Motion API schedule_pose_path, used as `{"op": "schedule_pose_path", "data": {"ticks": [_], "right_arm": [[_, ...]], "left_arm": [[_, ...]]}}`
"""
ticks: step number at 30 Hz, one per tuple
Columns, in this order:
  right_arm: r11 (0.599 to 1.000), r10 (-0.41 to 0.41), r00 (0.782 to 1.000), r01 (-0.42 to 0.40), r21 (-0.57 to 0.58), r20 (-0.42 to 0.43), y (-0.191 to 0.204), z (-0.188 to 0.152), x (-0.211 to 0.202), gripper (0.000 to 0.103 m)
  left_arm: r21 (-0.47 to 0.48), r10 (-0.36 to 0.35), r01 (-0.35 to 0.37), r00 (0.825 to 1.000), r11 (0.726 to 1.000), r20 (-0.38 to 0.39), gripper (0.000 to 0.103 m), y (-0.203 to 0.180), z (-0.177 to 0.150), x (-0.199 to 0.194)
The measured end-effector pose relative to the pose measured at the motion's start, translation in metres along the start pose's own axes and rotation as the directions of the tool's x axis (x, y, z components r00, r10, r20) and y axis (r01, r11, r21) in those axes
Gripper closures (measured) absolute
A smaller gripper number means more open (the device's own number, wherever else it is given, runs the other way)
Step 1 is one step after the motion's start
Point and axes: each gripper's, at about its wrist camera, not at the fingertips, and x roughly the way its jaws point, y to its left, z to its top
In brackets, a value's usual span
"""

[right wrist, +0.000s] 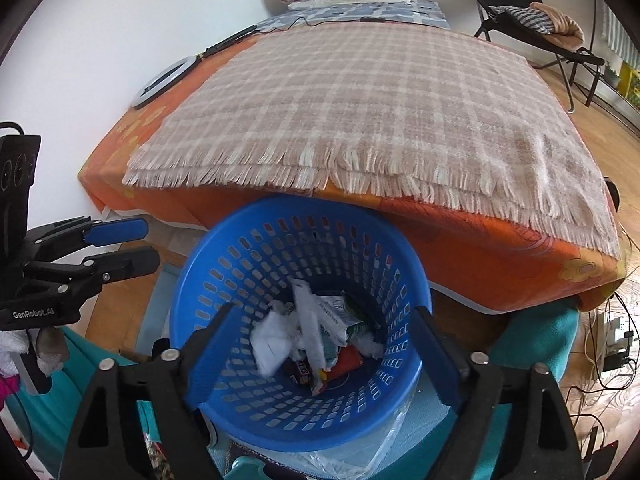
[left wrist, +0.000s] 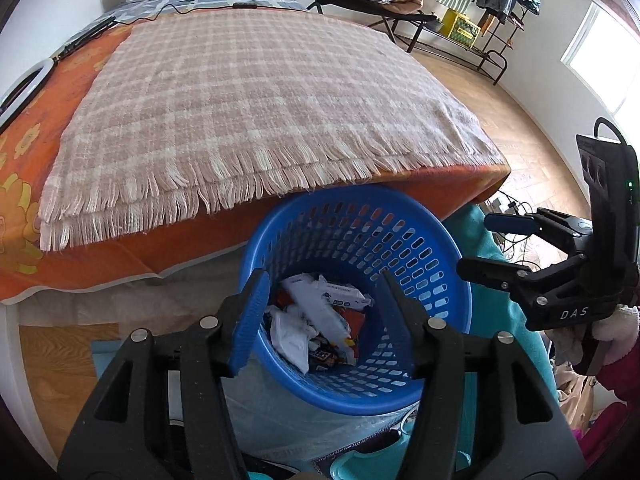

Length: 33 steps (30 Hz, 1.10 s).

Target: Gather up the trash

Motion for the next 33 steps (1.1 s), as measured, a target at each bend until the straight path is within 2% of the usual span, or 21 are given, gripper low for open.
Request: {"op": "schedule_pose_path", "data": {"ticks": [8, 15, 17, 19, 21, 25, 30, 33], "right_arm": [[0.999, -0.036, 0.999, 0.035, 0.018, 0.019, -0.001, 0.005, -0.008, 0.012], [0.997, -0.077, 0.992, 0.075, 0.026, 0.097, 0.003, 0.016, -0.041, 0.012], [0.994, -0.105, 0.986, 0.102, 0.029, 0.129, 0.006, 0.019, -0.058, 0.012], [0.992, -0.124, 0.978, 0.12, 0.036, 0.168, 0.009, 0.022, -0.077, 0.01], [0.991, -0.136, 0.968, 0.128, 0.048, 0.213, 0.013, 0.024, -0.097, 0.0], [0.988, -0.157, 0.939, 0.151, 0.045, 0.306, 0.027, 0.031, -0.136, 0.0], [0.987, -0.149, 0.916, 0.158, 0.007, 0.372, 0.045, 0.047, -0.169, 0.0], [0.985, -0.151, 0.902, 0.17, -0.011, 0.404, 0.053, 0.054, -0.183, 0.0]], "left_arm": [[-0.011, 0.013, -0.013, 1.0, 1.0, 0.023, 0.046, -0.002, 0.007, -0.01], [0.015, 0.016, -0.018, 0.991, 1.0, 0.131, 0.045, -0.016, 0.027, -0.053], [0.028, 0.019, -0.024, 0.985, 0.999, 0.171, 0.033, -0.021, 0.032, -0.069], [0.033, 0.023, -0.031, 0.976, 0.999, 0.216, 0.026, -0.025, 0.036, -0.089], [0.038, 0.023, -0.033, 0.97, 0.999, 0.241, 0.025, -0.028, 0.039, -0.104], [0.04, 0.037, -0.052, 0.951, 0.998, 0.308, 0.012, -0.034, 0.045, -0.14], [0.031, 0.055, -0.072, 0.921, 0.997, 0.386, 0.009, -0.038, 0.056, -0.174], [0.018, 0.066, -0.081, 0.907, 0.997, 0.416, 0.004, -0.039, 0.064, -0.189]]}}
